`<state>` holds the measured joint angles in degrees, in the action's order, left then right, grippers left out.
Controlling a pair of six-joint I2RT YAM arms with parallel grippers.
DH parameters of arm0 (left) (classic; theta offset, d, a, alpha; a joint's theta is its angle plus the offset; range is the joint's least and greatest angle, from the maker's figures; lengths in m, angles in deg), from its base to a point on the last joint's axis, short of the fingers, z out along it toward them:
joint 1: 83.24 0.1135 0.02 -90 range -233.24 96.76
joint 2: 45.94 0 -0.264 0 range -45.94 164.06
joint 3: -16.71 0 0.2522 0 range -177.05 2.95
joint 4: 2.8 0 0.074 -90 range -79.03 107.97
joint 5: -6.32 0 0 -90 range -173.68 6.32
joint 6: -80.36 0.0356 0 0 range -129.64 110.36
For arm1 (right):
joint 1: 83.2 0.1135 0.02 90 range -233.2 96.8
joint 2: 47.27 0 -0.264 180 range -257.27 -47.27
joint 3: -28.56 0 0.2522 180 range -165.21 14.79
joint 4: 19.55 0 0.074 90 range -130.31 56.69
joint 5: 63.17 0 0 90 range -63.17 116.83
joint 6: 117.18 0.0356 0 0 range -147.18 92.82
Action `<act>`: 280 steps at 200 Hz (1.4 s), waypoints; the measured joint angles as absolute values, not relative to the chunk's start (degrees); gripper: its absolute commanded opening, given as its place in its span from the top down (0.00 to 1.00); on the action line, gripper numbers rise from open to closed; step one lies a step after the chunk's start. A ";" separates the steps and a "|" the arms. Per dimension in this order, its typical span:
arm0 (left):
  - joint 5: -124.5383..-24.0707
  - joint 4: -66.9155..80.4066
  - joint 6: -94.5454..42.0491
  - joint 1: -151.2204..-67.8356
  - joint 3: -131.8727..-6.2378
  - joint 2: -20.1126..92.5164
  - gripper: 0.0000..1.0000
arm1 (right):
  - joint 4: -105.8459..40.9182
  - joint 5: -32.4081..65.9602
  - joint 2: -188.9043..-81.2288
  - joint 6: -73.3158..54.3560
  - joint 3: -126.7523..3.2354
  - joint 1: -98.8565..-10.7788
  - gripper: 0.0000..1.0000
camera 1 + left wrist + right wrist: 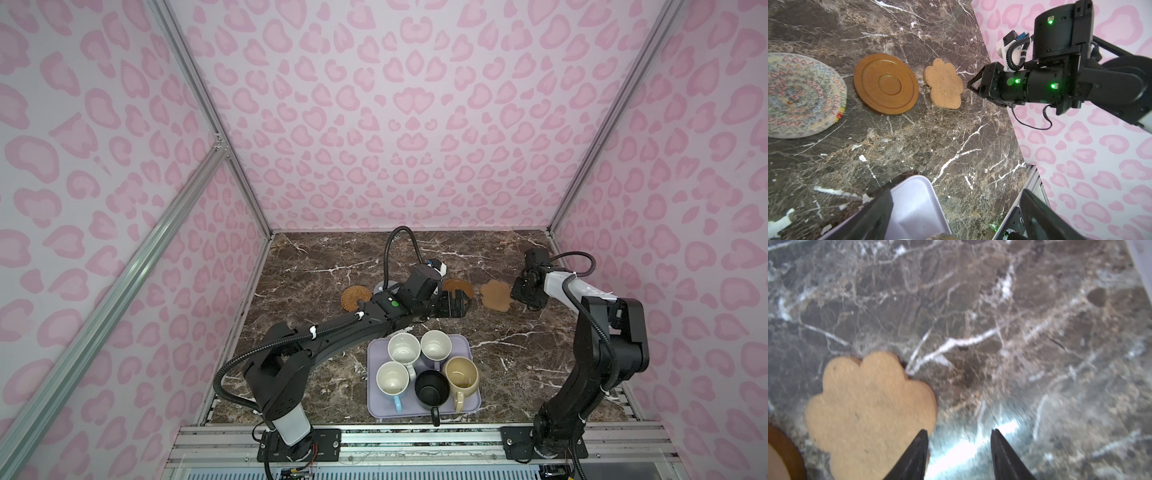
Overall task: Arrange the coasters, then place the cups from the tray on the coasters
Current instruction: 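Raise the right gripper off the coasters while the left gripper swings toward the tray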
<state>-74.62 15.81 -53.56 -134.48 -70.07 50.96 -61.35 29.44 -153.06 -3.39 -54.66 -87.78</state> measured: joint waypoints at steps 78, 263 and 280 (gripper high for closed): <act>-74.48 16.11 -53.52 -134.48 -72.71 52.30 0.03 | -61.80 29.66 -163.64 -3.83 -64.21 -87.89 0.50; -78.86 24.29 -49.87 -133.94 -69.94 36.80 0.03 | -63.09 28.74 -150.33 -5.86 -62.17 -85.79 0.21; -79.16 26.93 -49.00 -133.72 -68.89 33.21 0.03 | -64.21 28.85 -142.11 -6.30 -59.44 -84.00 0.11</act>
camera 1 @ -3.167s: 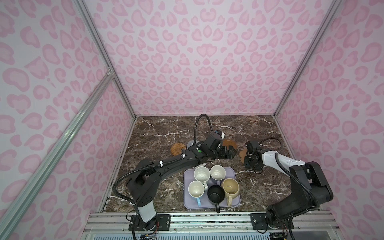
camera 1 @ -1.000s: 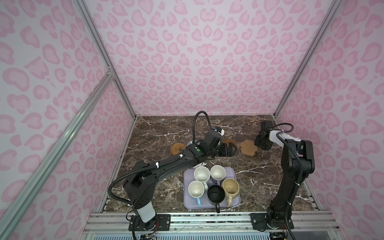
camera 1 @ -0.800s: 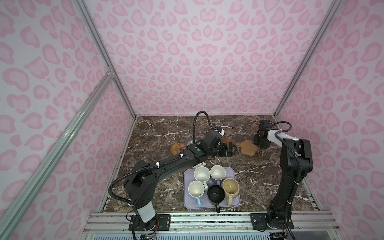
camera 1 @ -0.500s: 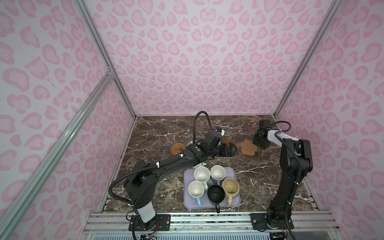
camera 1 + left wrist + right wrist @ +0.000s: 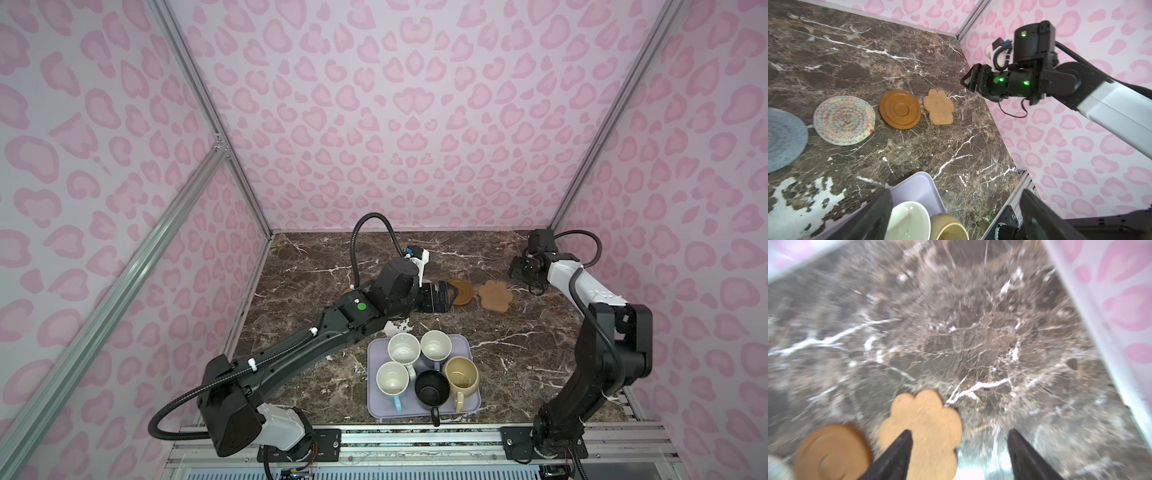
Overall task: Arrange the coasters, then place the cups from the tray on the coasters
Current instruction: 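Raise the right gripper off the coasters while the left gripper swings toward the tray, then lower the left gripper over the speckled white mug on the tray while right hovers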
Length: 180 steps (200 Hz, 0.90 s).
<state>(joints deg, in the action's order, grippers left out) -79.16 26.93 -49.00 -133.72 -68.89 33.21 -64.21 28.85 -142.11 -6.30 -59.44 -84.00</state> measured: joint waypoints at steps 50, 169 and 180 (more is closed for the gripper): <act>-78.48 34.52 -50.26 -133.61 -62.05 25.43 0.00 | -64.62 23.87 -119.27 -8.83 -49.04 -72.20 0.04; -93.65 58.56 -55.14 -142.26 -61.54 34.24 0.02 | -64.43 20.54 -105.81 -7.24 -35.25 -55.19 0.02; -93.33 58.45 -55.49 -142.90 -60.84 34.68 0.02 | -64.21 20.30 -105.28 -7.17 -34.18 -55.19 0.02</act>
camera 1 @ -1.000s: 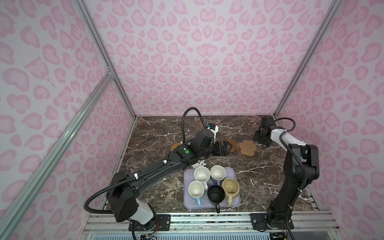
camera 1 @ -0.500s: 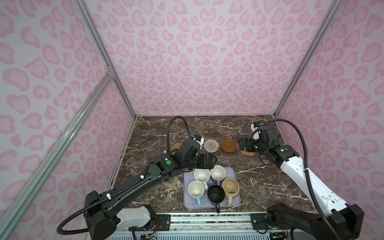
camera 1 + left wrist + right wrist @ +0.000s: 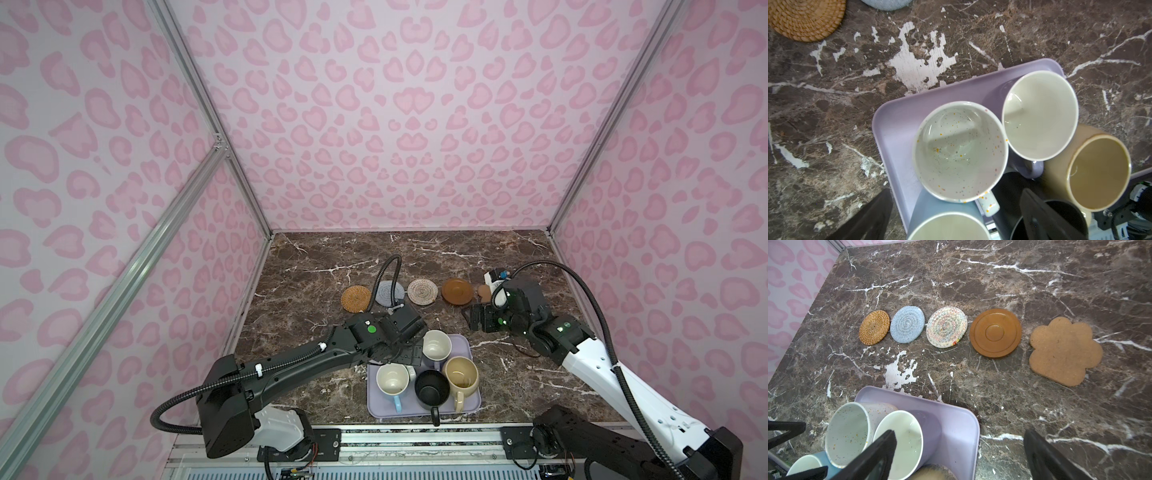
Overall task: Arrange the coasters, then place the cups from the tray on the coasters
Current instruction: 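Lower the left gripper over the speckled white mug on the tray while right hovers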
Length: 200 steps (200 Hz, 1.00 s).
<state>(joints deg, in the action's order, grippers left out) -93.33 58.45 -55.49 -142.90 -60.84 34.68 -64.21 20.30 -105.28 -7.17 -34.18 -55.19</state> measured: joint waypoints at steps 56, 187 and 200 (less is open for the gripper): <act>-92.41 57.12 -55.38 -143.73 -59.80 37.37 0.00 | -61.41 18.12 -104.91 -5.44 -31.97 -55.19 0.03; -94.11 57.75 -53.59 -143.99 -60.56 42.11 0.24 | -59.33 18.51 -103.82 -3.85 -30.39 -55.23 0.05; -94.59 57.84 -53.59 -143.99 -60.69 42.33 0.26 | -59.36 19.01 -103.82 -3.85 -30.37 -55.23 0.05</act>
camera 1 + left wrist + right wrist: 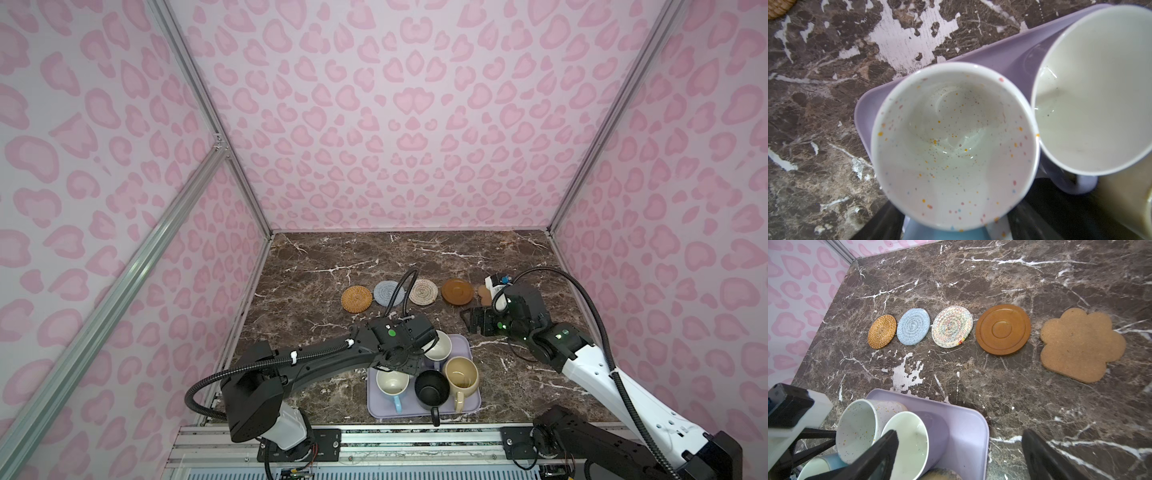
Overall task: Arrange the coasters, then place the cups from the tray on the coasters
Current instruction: 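Lower the left gripper over the speckled white mug on the tray while right hovers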
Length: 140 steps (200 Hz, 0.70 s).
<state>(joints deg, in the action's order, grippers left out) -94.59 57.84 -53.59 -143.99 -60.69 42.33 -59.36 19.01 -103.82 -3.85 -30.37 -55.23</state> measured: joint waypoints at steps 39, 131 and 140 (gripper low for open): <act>-96.65 58.30 -53.69 -143.99 -61.30 42.77 0.30 | -59.12 19.34 -103.82 -3.80 -30.15 -55.23 0.06; -98.48 60.59 -55.05 -143.84 -62.64 44.97 0.41 | -58.11 19.54 -103.78 -3.34 -29.78 -55.23 0.06; -98.48 60.81 -55.09 -143.84 -62.77 45.13 0.41 | -57.98 19.54 -103.78 -3.17 -29.78 -55.23 0.06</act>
